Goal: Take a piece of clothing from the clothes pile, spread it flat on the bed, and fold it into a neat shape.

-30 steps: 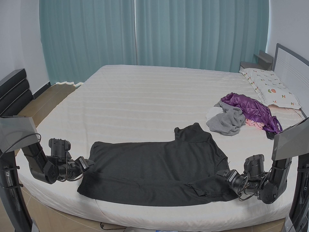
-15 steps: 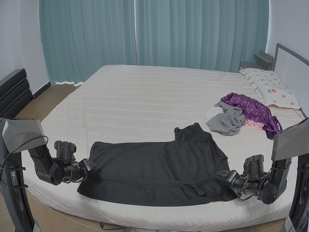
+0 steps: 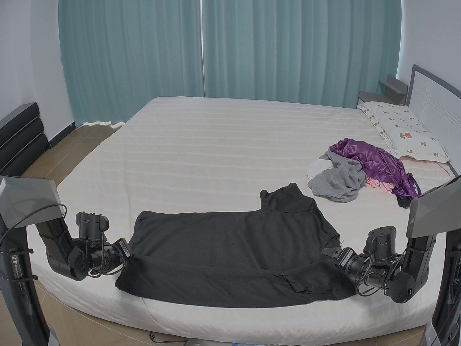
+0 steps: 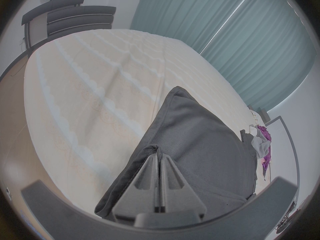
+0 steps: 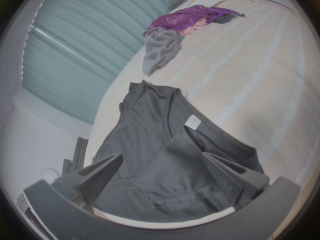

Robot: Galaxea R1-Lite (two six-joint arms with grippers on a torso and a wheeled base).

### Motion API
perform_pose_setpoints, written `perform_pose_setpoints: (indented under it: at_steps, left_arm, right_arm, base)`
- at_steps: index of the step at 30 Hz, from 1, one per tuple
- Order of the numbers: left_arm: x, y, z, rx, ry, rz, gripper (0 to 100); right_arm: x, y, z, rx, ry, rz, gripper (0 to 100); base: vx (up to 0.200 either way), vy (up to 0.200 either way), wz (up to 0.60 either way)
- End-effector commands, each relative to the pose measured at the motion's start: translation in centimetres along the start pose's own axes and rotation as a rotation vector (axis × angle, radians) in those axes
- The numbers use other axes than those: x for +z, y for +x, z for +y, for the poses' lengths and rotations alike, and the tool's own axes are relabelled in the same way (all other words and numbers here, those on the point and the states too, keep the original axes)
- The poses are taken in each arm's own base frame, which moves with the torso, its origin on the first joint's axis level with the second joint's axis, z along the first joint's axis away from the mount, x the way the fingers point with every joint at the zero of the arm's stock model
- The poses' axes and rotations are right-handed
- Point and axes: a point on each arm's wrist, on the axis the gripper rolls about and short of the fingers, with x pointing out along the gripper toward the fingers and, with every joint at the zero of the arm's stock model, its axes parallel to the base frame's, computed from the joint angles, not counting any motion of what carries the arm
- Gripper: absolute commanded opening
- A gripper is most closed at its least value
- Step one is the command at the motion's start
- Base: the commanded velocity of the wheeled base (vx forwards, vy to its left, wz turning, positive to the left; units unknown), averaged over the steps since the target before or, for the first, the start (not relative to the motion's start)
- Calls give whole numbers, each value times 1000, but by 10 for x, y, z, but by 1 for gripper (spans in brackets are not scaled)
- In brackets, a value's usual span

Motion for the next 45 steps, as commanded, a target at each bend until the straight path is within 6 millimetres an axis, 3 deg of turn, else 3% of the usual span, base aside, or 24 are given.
perform_pose_setpoints:
  at_steps: [1,10,18,31,32,45]
  left_arm:
    - [1,-10,-1,-16,-2,-20,0]
    - [0,-10,-1,-18,-3,-13,0]
    - [0,-8,0,-16,-4,-13,0]
    - [-1,-8,0,-16,-3,-11,0]
    - [-1,-9,0,-16,-3,-11,0]
    - [-1,-11,0,-15,-3,-9,0]
  right_arm:
    - [8,7,4,41,-20,-3,100]
    - [41,39,-14,91,-147,-10,100]
    - [34,61,-28,145,-243,81,100]
    - [34,61,-30,169,-317,100,100]
    - [33,60,-32,164,-339,102,0]
    - [36,43,-45,143,-404,78,0]
  base:
    - [0,0,0]
    - [0,0,0]
    - [0,0,0]
    - [0,0,0]
    - [0,0,0]
    - [0,0,0]
